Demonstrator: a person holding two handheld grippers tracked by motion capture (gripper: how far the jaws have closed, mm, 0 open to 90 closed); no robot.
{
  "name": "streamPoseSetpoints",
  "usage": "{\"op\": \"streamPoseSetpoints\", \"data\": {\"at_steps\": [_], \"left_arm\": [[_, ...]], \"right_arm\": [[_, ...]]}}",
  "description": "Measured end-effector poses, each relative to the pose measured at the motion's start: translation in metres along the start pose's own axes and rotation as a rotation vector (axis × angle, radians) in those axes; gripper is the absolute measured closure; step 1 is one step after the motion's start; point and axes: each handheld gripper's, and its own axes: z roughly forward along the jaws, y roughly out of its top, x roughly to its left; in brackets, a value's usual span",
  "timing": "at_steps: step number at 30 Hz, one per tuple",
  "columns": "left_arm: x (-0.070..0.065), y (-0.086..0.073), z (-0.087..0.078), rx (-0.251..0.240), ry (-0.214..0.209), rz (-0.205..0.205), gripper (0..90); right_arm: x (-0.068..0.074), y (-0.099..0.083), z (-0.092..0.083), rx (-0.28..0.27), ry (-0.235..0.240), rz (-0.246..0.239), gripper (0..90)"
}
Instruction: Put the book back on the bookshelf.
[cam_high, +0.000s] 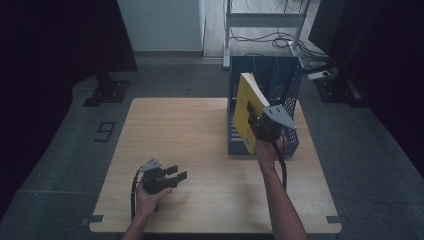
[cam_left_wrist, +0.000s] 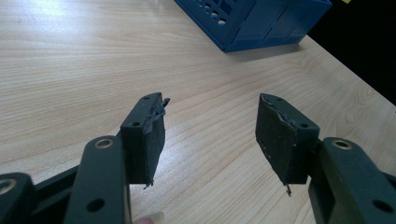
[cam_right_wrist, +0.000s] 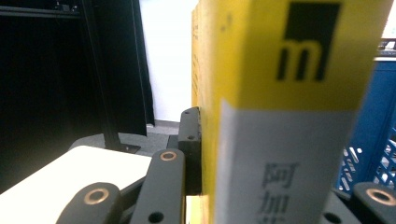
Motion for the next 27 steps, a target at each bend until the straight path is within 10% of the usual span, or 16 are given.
{"op": "streamPoseSetpoints", "data": {"at_steps": [27], "left_arm": [[0.002,0.0,-0.003,-0.001,-0.002,-0.006,42.1]], "right_arm": [[0.002,-0.002,0.041,0.042,-0.034,-0.026,74.5]]}}
